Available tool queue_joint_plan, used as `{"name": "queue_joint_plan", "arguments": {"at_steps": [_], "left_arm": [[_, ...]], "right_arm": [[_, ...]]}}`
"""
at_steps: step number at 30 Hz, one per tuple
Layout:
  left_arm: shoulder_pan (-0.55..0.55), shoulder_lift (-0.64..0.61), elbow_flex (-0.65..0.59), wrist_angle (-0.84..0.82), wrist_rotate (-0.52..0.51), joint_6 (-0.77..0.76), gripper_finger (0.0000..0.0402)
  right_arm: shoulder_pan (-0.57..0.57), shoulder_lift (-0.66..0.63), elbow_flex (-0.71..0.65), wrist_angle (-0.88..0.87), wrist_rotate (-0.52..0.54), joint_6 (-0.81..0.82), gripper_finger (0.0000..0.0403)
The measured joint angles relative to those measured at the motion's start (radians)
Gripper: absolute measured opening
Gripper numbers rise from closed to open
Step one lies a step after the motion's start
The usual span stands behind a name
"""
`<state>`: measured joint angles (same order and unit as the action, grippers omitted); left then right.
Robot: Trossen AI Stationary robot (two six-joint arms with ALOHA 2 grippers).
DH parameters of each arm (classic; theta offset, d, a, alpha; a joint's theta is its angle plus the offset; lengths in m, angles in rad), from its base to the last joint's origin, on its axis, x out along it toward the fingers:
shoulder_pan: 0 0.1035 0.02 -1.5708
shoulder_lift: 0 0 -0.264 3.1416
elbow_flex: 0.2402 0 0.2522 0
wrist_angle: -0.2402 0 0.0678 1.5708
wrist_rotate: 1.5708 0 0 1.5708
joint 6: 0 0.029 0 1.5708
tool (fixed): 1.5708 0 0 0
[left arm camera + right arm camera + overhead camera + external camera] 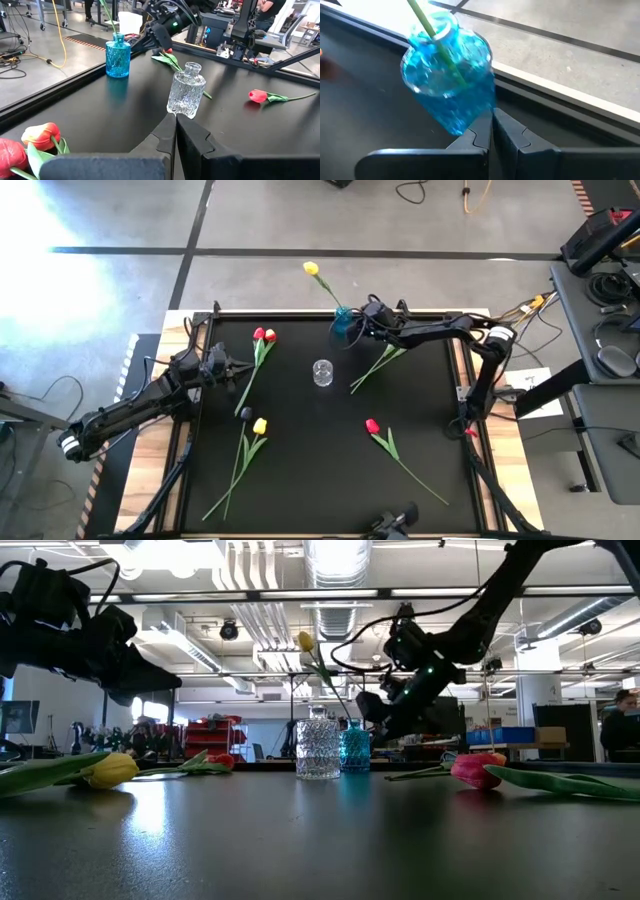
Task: Sort flowers into vase by color
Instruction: Put the right yellow tulip into the blue vase
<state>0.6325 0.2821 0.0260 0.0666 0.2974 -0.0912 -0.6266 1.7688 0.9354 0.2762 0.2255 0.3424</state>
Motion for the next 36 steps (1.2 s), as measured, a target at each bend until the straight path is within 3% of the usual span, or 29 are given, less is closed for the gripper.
{"name": "queue_joint_plan", "arguments": {"at_steps": [11,36], "left_arm": [[0.0,0.0,0.0,0.0,0.0,0.0,0.0],[0.0,0.0,0.0,0.0,0.0,0.0,0.0]], "right_arm": [[-0.016,0.1,0.077,-0.005,-0.052,0.006,0.0009],[-0.016,0.1,0.084,0.048,-0.122,-0.013,0.0009]]}}
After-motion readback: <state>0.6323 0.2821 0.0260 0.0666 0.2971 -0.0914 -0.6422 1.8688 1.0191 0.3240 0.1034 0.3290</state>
